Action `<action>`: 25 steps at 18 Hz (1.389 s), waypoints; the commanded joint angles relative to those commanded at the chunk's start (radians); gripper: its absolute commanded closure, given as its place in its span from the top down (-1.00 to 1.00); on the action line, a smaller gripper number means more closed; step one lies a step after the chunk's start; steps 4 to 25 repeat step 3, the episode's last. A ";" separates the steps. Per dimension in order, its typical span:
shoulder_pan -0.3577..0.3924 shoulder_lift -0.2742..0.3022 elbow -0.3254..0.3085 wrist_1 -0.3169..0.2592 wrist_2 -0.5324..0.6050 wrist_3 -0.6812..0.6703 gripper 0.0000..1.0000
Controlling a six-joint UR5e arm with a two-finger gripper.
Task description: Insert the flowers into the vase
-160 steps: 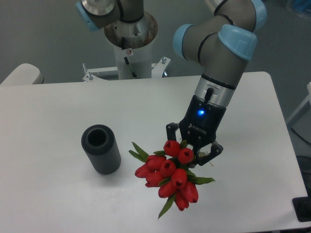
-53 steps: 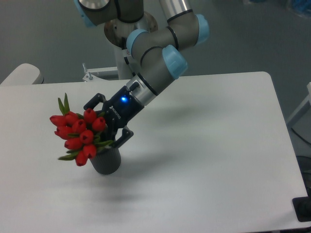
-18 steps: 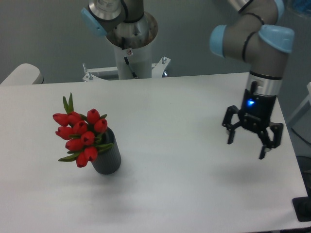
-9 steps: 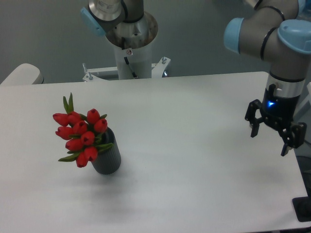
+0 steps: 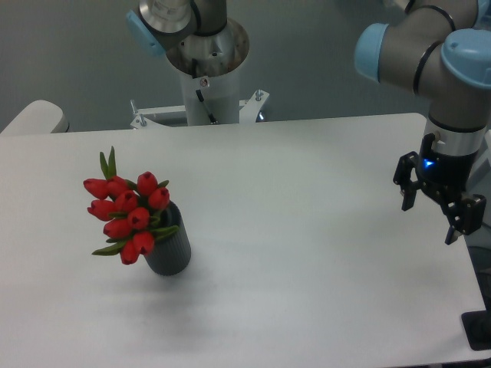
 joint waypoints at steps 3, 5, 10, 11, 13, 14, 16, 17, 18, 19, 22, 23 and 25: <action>-0.002 0.000 0.000 0.000 0.003 0.000 1.00; -0.002 0.000 0.000 0.000 0.003 0.000 1.00; -0.002 0.000 0.000 0.000 0.003 0.000 1.00; -0.002 0.000 0.000 0.000 0.003 0.000 1.00; -0.002 0.000 0.000 0.000 0.003 0.000 1.00; -0.002 0.000 0.000 0.000 0.003 0.000 1.00; -0.002 0.000 0.000 0.000 0.003 0.000 1.00; -0.002 0.000 0.000 0.000 0.003 0.000 1.00; -0.002 0.000 0.000 0.000 0.003 0.000 1.00; -0.002 0.000 0.000 0.000 0.003 0.000 1.00; -0.002 0.000 0.000 0.000 0.003 0.000 1.00; -0.002 0.000 0.000 0.000 0.003 0.000 1.00; -0.002 0.000 0.000 0.000 0.003 0.000 1.00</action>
